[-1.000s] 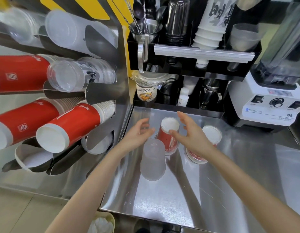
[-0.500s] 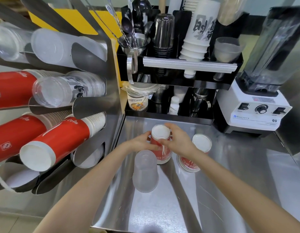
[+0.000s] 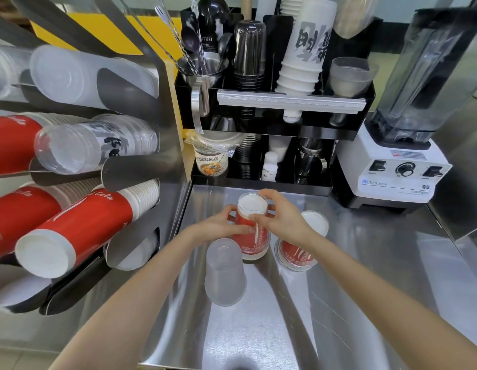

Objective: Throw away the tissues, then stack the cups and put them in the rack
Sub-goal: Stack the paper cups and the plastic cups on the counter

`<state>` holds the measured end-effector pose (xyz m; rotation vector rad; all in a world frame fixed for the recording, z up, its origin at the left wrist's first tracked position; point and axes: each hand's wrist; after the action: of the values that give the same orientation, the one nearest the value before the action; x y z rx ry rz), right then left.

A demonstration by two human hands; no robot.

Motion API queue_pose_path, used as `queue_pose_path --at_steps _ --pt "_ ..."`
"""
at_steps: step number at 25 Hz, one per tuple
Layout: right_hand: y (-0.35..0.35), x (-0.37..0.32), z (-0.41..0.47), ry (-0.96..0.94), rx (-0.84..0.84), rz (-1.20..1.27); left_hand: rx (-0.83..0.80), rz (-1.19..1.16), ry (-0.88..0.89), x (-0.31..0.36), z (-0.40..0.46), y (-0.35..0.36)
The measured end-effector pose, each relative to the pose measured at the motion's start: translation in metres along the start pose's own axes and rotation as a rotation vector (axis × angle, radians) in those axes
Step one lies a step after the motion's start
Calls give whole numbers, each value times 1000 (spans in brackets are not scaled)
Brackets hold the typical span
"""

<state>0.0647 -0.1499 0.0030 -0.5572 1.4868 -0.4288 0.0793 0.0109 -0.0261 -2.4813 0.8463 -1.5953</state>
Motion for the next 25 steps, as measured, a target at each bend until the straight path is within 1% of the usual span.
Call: queue_pose_path --at_steps 3,6,8,10,13,15,16,18,22,25 --pt "-4 -1 -1 14 24 26 -24 -30 -8 5 -2 -1" --pt "-13 -9 -4 -12 35 48 20 80 54 19 -6 -2" --pt "-24 -18 -11 -66 70 43 87 178 153 34 -13 -5" --pt "-41 -30 -21 -139 118 43 194 271 303 50 -24 -6" --pt "-70 -46 -42 -209 188 125 302 270 530 73 -49 0" --pt "-89 -51 -60 -227 209 146 328 278 629 85 -65 9" --pt "-97 -51 -69 -225 212 143 314 272 663 88 -71 16" --pt "-107 -45 -85 -201 204 139 235 214 688 87 -78 31" --pt "-101 -12 -113 -86 185 94 37 163 609 59 -76 68" --pt "-87 18 -132 12 171 104 -40 178 529 28 -65 94"
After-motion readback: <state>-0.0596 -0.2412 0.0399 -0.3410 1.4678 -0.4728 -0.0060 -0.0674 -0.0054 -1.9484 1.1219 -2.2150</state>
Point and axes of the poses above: each hand's wrist, its own z-axis towards the middle knuckle, its own y-axis out of the palm, x = y × z, and after that the axes turned 7 degrees about x, right-handed
